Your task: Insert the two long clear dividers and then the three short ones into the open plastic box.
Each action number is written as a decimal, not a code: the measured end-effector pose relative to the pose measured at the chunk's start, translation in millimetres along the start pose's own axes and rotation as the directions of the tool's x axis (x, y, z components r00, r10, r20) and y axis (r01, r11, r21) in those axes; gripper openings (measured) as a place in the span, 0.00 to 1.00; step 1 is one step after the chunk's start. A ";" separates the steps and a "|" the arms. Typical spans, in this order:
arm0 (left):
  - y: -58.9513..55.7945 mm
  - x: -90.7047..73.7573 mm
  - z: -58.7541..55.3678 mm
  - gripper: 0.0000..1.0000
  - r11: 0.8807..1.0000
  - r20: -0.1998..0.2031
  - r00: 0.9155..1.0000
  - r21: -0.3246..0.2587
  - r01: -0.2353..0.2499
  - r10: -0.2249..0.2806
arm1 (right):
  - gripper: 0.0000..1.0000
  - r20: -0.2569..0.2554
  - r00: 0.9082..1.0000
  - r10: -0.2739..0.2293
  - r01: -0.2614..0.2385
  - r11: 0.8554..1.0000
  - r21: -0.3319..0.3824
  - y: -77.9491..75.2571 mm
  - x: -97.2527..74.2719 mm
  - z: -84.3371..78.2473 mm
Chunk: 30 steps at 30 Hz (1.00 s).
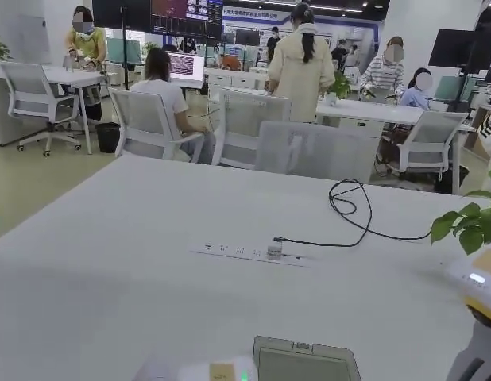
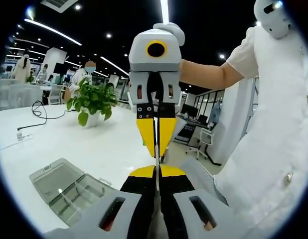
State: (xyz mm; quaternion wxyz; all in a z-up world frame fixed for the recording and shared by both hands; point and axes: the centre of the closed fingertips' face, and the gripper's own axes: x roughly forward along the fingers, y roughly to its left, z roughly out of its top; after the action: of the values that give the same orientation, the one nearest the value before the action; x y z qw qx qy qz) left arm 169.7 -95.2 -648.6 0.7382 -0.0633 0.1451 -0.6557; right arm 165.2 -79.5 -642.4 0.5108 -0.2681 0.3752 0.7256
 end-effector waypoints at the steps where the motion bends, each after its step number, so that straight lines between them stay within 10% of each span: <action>1: -0.6 -0.2 -0.4 0.00 1.000 -0.001 1.000 0.000 -0.002 0.002 | 0.03 0.000 1.000 -0.001 0.001 1.000 0.000 -0.2 0.2 0.0; 15: 6.6 -12.1 -16.7 0.04 0.999 -0.043 0.998 0.000 -0.048 0.048 | 0.03 0.025 0.998 -0.050 0.050 0.999 -0.002 -10.1 -5.1 6.3; 30: 32.4 -35.2 -30.2 0.40 0.983 -0.089 0.979 0.022 -0.180 0.182 | 0.03 0.036 0.981 -0.193 0.192 0.981 0.020 -46.6 -10.6 6.2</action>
State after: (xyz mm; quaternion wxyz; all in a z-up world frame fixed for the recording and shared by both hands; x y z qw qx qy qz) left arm 188.1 -53.3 -681.9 0.7879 -0.0148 0.1790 -0.5890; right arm 212.7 -71.0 -643.3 0.5879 -0.2850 0.3438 0.6745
